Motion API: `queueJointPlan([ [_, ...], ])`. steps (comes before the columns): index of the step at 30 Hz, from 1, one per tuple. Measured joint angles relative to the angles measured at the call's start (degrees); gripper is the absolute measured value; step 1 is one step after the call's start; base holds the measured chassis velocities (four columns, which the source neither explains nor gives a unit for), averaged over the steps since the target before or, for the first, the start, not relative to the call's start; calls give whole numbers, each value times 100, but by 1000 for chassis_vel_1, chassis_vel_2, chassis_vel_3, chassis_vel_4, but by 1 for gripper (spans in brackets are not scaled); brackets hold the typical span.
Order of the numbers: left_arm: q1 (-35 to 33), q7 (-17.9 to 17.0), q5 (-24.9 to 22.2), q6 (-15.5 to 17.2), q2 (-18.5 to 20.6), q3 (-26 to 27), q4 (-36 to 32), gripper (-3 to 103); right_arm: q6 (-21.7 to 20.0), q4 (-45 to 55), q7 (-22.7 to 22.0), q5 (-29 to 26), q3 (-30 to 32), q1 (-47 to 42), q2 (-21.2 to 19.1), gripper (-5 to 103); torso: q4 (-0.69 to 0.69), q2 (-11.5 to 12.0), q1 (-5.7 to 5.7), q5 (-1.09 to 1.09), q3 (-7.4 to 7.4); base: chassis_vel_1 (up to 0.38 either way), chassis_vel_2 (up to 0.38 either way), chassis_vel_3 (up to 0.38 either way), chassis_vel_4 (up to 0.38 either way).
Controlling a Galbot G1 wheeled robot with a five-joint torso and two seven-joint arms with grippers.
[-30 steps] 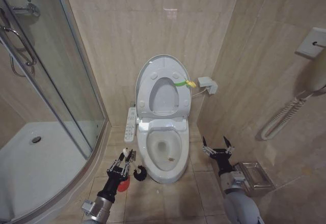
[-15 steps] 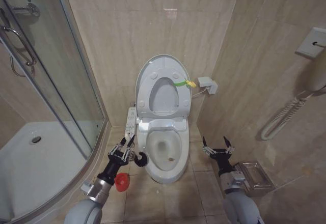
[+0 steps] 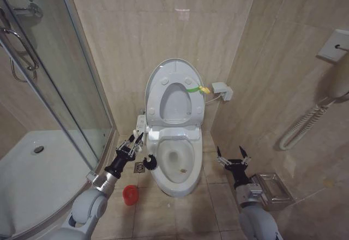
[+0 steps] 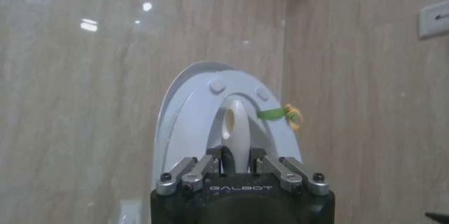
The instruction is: Open the toilet lid, clean the toilet bowl with a toilet brush, close the toilet lid, and flush.
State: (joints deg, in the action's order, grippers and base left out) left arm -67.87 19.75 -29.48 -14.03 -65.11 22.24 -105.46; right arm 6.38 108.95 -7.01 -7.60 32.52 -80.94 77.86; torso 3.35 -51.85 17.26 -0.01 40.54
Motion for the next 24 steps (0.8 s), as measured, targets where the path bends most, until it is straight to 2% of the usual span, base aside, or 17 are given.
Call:
queueJointPlan([
  [5,382,84,-334,-67,41,-120,271,24,0,0,0,0,0,0,0,100,0,0,0,0,0,0,0,0,0],
  [14,1040,160,-440,-119,-34,-403,986,24,0,0,0,0,0,0,0,100,0,0,0,0,0,0,0,0,0],
  [22,1535,330,-477,-234,-129,-845,1555,24,0,0,0,0,0,0,0,100,0,0,0,1,0,0,0,0,0],
  [24,1891,369,-474,-269,-208,-1199,1920,24,0,0,0,0,0,0,0,100,1,0,0,1,0,0,0,0,0],
])
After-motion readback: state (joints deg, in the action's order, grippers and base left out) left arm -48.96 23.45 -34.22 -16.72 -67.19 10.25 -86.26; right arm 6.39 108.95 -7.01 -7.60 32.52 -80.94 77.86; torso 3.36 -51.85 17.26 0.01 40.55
